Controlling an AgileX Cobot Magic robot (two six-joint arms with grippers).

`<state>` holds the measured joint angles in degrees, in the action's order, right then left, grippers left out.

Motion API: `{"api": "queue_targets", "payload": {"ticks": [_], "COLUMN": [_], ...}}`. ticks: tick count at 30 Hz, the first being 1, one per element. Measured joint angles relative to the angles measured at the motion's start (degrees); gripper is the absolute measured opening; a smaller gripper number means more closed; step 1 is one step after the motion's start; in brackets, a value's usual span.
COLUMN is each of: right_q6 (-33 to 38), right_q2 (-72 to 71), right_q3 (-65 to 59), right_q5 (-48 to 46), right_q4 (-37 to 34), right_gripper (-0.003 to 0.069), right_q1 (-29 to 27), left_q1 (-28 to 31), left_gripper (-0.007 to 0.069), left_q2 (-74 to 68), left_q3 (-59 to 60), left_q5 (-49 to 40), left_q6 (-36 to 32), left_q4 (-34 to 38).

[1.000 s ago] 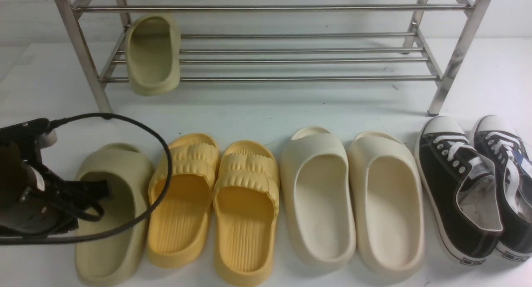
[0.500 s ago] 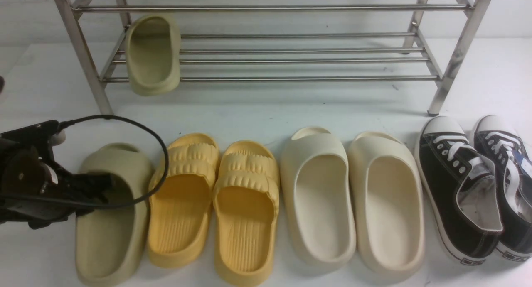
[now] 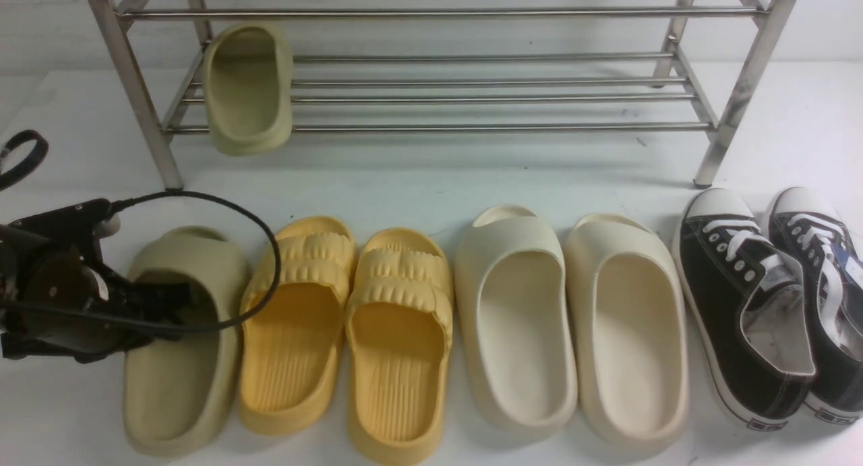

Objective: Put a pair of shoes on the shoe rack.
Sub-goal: Use the left arm to grab the shoe closest to it, then use the left arm to put a shoe into the shoe rack

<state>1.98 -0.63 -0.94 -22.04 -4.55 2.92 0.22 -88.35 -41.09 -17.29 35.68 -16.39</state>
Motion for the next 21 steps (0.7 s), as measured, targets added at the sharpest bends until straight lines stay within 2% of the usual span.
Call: {"api": "queue_targets", "payload": {"ticks": [6, 11, 14, 15, 17, 21], "right_q6": [0.0, 0.0, 0.0, 0.0, 0.0, 0.0], "right_q2": [0.0, 0.0, 0.0, 0.0, 0.0, 0.0], "right_q3": [0.0, 0.0, 0.0, 0.0, 0.0, 0.0], "right_q5": [0.0, 0.0, 0.0, 0.0, 0.0, 0.0], "right_q4": [-0.1, -0.1, -0.1, -0.1, -0.1, -0.1], "right_gripper": [0.0239, 0.0239, 0.0239, 0.0239, 0.0239, 0.0239], "right_q1": [0.0, 0.0, 0.0, 0.0, 0.0, 0.0], "left_q1": [0.0, -0.2, -3.7, -4.4, -9.7, -14.7], "left_gripper": [0.0099, 0.0099, 0.0099, 0.0099, 0.0099, 0.0099], "left_q2": [11.7, 19.9, 20.0, 19.7, 16.1, 6.4], "left_q3": [0.0, -3.3, -6.8, -7.3, -11.1, -20.7], "left_q5": [-5.2, -11.9, -14.3, -14.4, -14.0, -13.6], "left_q6": [-1.9, -7.7, -16.9, -18.0, -22.3, -23.0], "left_q4": [0.7, 6.1, 14.0, 15.1, 21.0, 23.9]}}
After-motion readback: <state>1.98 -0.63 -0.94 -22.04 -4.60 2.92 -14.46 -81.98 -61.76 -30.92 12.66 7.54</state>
